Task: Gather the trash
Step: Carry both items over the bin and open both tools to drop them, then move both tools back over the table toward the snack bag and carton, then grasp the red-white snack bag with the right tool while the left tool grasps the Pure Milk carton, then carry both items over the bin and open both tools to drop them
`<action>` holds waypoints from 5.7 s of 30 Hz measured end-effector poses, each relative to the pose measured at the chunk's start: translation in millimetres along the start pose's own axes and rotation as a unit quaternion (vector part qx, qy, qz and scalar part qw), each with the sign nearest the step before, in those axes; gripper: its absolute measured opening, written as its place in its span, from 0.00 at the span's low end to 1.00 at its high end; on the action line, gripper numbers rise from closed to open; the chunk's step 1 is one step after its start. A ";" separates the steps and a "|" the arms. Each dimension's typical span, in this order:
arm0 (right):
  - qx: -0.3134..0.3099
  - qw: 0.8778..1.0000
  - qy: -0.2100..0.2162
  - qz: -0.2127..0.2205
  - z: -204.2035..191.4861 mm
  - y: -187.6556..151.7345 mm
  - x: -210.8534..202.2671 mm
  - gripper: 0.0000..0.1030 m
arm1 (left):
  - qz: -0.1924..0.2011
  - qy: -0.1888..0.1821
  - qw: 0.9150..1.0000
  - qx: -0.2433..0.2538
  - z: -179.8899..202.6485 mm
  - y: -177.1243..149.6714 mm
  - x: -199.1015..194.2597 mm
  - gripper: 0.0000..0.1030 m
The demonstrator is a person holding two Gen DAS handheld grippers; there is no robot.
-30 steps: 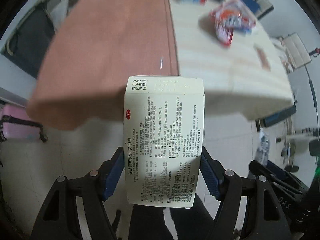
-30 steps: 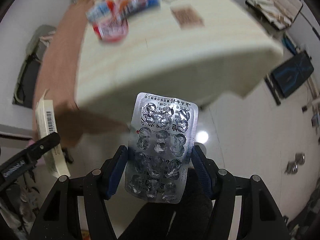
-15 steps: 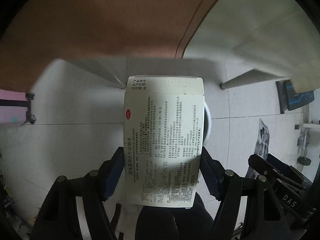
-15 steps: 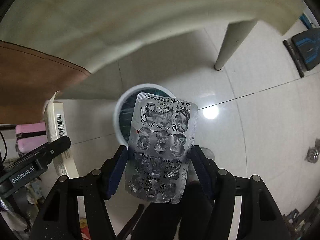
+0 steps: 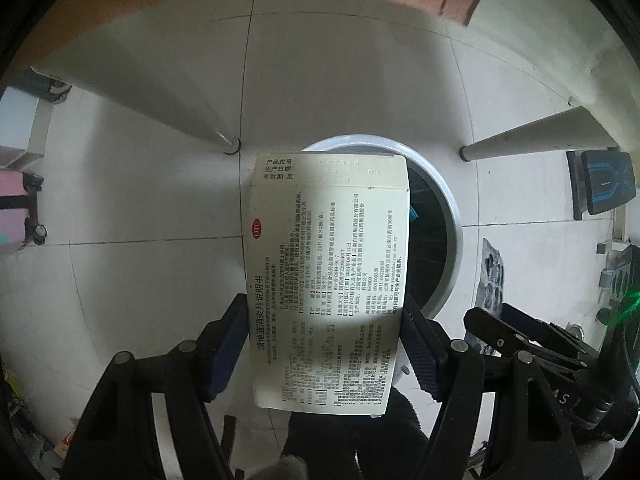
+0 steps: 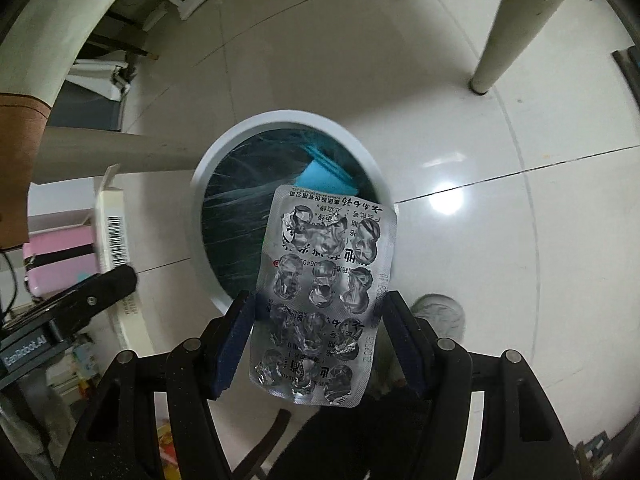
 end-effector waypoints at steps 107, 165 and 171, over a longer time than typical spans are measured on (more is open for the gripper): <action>0.045 0.992 -0.004 0.117 -154.0 374.2 -455.8 0.20 | 0.125 0.185 0.944 0.243 85.9 330.7 -350.0 0.56; 0.030 0.999 -0.007 -0.031 -25.9 13.5 -25.2 0.67 | -0.005 0.021 0.995 -0.096 -30.4 -3.6 -12.8 0.93; -0.015 0.994 -0.105 -0.016 -9.6 8.3 -31.9 0.97 | -0.003 0.064 0.996 -0.067 -34.7 -21.5 -16.7 1.00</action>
Point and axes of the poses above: each gripper's, at about its wrist camera, not at the fingertips, and x roughly the way its jaws point, z to its right, y to its top, the point moved 8 cm from there along x, roughly the way its jaws point, and after that the axes turned 13 degrees about y, right-handed, at the moved point
